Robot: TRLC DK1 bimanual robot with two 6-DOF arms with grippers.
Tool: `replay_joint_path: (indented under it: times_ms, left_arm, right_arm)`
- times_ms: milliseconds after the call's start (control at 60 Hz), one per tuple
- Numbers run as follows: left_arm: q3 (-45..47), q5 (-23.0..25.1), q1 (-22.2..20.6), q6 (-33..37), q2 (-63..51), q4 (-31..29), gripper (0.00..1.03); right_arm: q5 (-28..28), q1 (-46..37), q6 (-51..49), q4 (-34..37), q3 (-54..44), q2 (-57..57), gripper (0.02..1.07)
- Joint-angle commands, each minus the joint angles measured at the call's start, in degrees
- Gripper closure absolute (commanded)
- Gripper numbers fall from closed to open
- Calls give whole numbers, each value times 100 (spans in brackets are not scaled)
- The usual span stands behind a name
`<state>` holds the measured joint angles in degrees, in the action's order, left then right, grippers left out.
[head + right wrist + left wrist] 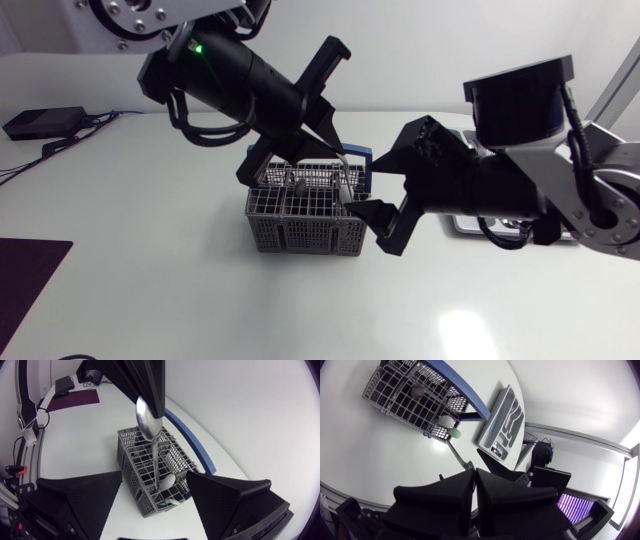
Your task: Unload the cutlery basket into the drawer organizer.
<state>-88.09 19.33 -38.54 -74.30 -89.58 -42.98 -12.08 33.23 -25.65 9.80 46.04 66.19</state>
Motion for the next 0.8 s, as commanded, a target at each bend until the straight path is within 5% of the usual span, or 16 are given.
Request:
replay_joint_path:
  times_ms: [0,517,783]
  left_arm:
    - [135,176,93,-260,-95,44,98]
    - [196,668,225,-392,-77,44,98]
    - [214,765,277,-454,-16,44,98]
  right_arm:
    - [100,113,262,-180,45,166,22]
    - [100,113,403,-541,256,342,82]
    - [100,122,394,-550,327,447,102]
